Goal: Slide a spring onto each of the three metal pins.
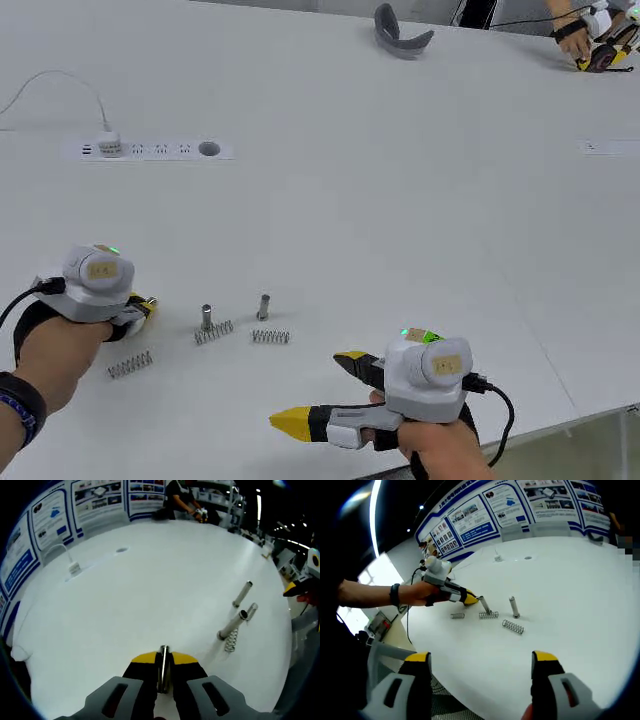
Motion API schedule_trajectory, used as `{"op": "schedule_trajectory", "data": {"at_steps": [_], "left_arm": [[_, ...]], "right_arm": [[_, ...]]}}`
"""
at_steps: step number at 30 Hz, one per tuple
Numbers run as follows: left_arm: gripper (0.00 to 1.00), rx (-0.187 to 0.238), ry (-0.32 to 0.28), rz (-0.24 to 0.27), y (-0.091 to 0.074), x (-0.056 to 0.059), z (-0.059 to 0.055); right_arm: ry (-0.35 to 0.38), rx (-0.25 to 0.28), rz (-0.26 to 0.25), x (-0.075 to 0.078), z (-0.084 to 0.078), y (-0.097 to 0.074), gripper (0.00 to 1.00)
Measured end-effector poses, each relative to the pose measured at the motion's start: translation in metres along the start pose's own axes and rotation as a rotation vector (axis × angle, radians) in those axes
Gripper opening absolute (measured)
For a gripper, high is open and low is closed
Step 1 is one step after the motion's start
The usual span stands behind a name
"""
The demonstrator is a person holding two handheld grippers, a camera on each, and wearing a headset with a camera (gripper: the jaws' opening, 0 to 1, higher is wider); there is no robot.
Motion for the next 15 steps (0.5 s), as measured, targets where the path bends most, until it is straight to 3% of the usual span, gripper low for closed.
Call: {"op": "schedule_trajectory", "data": {"at_steps": [4,11,15], "left_arm": [[0.12,-0.007,0.073,0.003,0.0025,0.0019,0.0024],[0.09,-0.006,0.149,-0.005,0.0020,0.0028,0.0012],[0.08,-0.017,0.148,-0.014,0.0024,0.0030,0.0017]], "right_arm": [[0.001,-0.001,0.004,-0.0010,0.0001,0.0010,0.83],[0.017,0.015,-0.014,0.0018,0.0029,0.0004,0.84],[0.006,0.010,-0.012,0.0022,0.0040,0.0009,0.84]]}}
Point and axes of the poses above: the centre of the closed fingertips' face, and the gripper's own axes: y roughly forward along the fingers, x roughly to its right, z roughly out of its top, the point moved 10 cm from there along -y, roughly backward along the fingers, and after that the axes turned 5 degrees about x, right-handed, at the moved point
